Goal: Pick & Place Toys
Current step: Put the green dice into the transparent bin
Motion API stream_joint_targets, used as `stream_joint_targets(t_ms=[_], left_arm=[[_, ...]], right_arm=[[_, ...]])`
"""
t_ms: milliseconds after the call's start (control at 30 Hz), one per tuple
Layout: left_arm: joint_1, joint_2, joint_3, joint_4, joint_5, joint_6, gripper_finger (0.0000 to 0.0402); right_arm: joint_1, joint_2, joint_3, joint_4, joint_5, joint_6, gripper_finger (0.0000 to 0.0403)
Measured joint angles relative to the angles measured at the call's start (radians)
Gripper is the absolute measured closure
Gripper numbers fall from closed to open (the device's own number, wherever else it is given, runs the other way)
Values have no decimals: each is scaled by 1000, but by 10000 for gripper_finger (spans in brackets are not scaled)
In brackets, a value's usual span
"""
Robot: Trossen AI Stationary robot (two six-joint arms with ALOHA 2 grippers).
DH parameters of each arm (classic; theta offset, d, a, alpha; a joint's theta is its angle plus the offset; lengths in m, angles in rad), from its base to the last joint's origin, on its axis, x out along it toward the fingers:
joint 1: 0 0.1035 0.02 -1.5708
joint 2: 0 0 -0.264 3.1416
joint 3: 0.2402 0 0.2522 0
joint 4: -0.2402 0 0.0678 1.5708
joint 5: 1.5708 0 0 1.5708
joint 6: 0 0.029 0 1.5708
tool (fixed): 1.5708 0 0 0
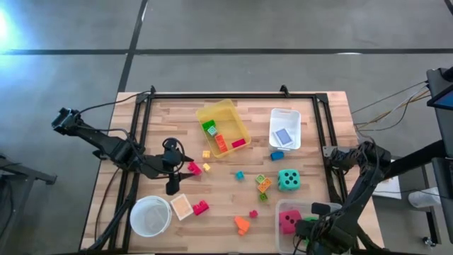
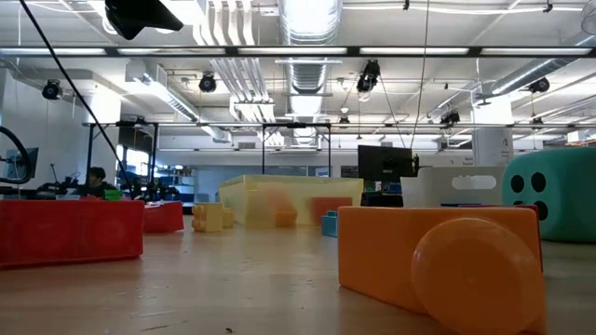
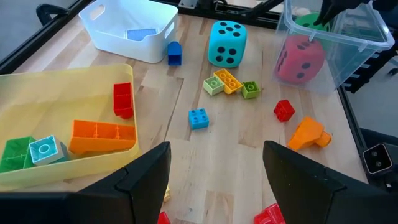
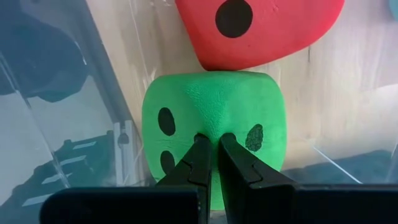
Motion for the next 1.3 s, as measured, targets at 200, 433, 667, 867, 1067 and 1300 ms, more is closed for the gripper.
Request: stream_joint_targets(t_ms=[200,433,667,867,1067,1300], left_arm=[[0,0,0,0,0,2,144],[0,0,0,0,0,3,144],[0,0,0,0,0,3,144],[0,0,-1,0,0,2,144],[0,0,-1,0,0,2,144],[0,0,-1,0,0,2,144]], right_arm=[[0,-4,-1,4,0,0,395],[0,-8,-2,5,-1,30,394],[-1,-9,-2,-18,-2,116,358],[0,-8,-3,-18,-5,135,249],[-4,-8,-3,-20,-73,98,158],[-7,-13,-4,-23,-128,136,102]])
